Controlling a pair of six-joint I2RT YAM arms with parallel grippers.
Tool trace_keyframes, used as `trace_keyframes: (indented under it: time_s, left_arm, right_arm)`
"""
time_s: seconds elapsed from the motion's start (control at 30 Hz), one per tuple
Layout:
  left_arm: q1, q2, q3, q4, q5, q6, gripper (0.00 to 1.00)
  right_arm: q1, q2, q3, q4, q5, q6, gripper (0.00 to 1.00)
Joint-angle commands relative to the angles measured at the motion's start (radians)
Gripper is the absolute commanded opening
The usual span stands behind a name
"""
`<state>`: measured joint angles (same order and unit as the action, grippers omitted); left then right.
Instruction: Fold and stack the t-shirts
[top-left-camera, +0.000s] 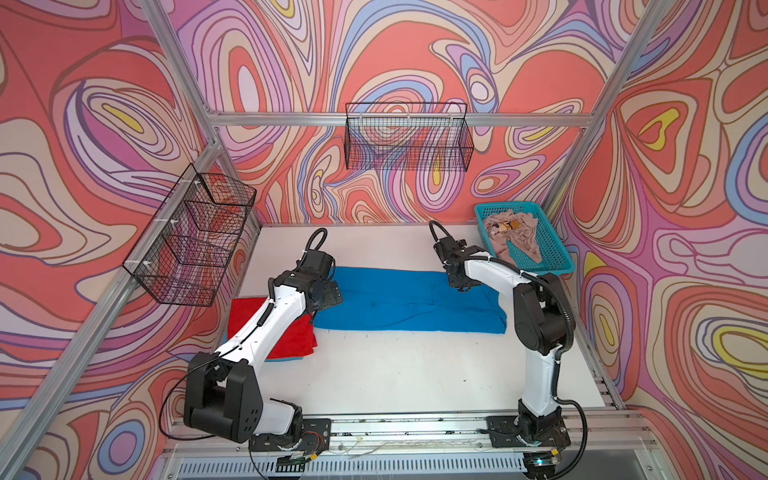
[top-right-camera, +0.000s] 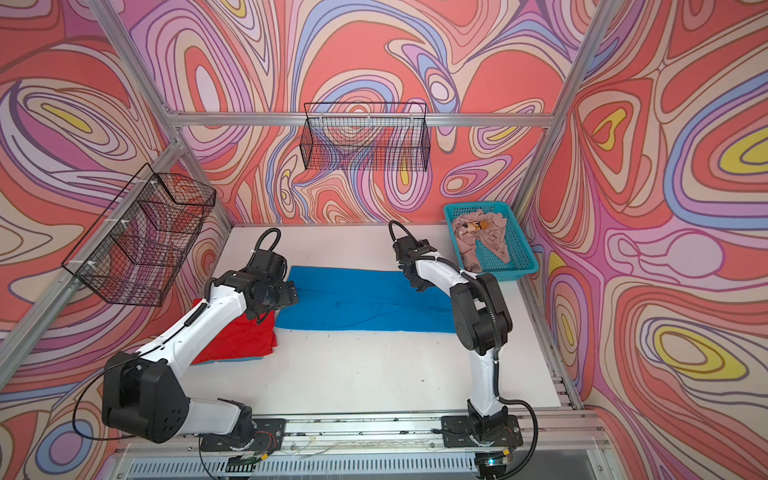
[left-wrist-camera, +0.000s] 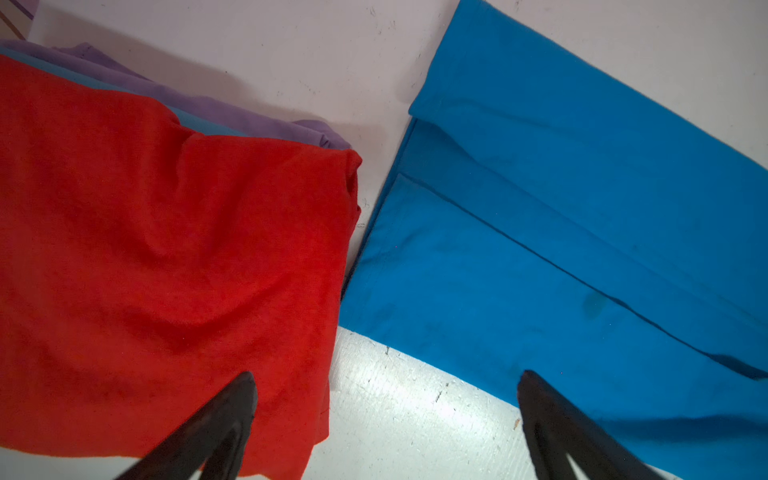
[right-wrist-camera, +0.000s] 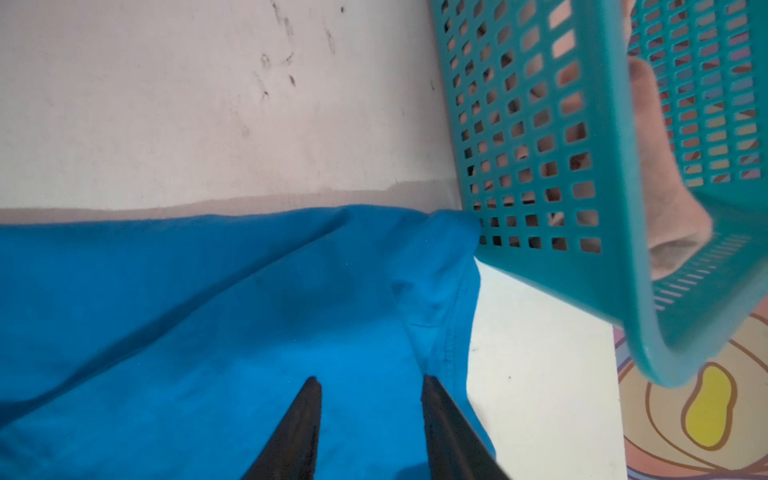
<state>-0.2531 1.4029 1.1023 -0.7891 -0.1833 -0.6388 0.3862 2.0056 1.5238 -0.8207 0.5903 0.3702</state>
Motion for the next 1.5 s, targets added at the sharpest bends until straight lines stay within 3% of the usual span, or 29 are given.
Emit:
trace_keyframes:
  time_s: [0.0,0.13,0.23,0.37,0.6,0.93,1.47]
  left_arm:
    - [0.008,-0.003,-0.003,-0.004,0.001,0.007,1.00]
    - [0.008,0.009,-0.002,0.007,0.020,0.003,1.00]
    - [0.008,0.035,0.015,0.002,0.043,-0.010,1.00]
    - [0.008,0.066,0.042,0.013,0.095,-0.046,1.00]
    - [-0.001,0.187,0.084,0.062,0.184,-0.146,1.00]
    - [-0.057,0.347,0.051,0.118,0.194,-0.233,1.00]
    - [-0.116,0.355,-0.102,0.192,0.183,-0.302,1.00]
  right_arm:
    - [-0.001,-0.128,-0.037,0.036,-0.123,0.043,0.42]
    - [-0.002,-0.202,-0.162,0.179,-0.409,0.057,0.41]
    - [-0.003,-0.192,-0.218,0.202,-0.474,0.075,0.40]
    - [-0.003,-0.196,-0.296,0.237,-0.467,0.125,0.41]
    - [-0.010,-0.157,-0.297,0.214,-0.339,0.154,0.43]
    - [-0.041,-0.082,-0.275,0.228,-0.357,0.142,0.44]
    - [-0.041,0.001,-0.218,0.245,-0.385,0.127,0.45]
